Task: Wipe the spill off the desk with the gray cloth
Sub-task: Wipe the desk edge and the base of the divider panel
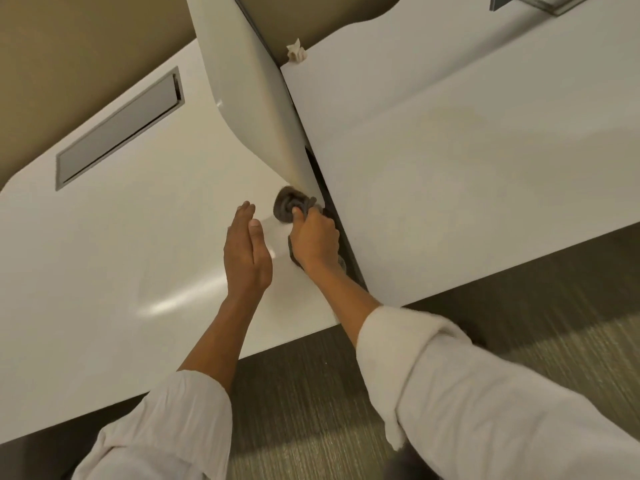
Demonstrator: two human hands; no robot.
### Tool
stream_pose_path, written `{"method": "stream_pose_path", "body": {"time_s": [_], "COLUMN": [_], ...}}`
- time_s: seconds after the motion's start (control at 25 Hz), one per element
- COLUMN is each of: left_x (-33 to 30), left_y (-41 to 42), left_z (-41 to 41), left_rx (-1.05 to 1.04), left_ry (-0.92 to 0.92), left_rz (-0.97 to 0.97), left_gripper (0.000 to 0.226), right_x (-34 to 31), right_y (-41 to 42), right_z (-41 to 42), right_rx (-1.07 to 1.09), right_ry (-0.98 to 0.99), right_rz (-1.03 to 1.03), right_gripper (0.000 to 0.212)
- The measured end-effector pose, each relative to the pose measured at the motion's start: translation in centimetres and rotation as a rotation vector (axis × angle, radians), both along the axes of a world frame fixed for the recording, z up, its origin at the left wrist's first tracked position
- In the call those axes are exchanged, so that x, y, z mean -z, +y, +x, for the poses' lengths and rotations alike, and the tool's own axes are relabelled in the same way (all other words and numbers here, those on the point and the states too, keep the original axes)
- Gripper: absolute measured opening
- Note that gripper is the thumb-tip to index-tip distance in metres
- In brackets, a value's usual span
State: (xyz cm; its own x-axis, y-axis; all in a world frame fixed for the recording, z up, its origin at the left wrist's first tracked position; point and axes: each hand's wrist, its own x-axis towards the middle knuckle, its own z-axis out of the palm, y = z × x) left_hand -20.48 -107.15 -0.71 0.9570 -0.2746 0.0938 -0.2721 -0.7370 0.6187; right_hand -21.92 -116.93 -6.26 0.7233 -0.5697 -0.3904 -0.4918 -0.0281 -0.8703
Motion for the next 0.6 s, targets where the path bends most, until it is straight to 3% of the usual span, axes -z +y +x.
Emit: {"method": "stream_pose_path", "body": {"time_s": [0.24,0.44,0.6], "left_x": [-1.4,-0.8,0.6], "left_y": [1.0,2.3,2.9], "left_z": [-0.3,-0.5,-1.4], "left_rx": [-0.059,-0.069,0.049], "left_ry": [-0.024,-0.001,0.075], "left_rz": [-0.104,-0.129,-0.058], "left_gripper": [0.048,0.045,0.049], "right_x": [0.0,-1.0,-2.4], "right_y": [4.0,1.7,-0.5], "right_z": [-12.2,-4.7,1.0], "right_rx": [-0.019,-0.043,-0.05], "right_ry": [0.071,0.041,0.049], "right_rz": [-0.164,-0.228,-0.207], "right_gripper": [0.034,0.036,0.04]}}
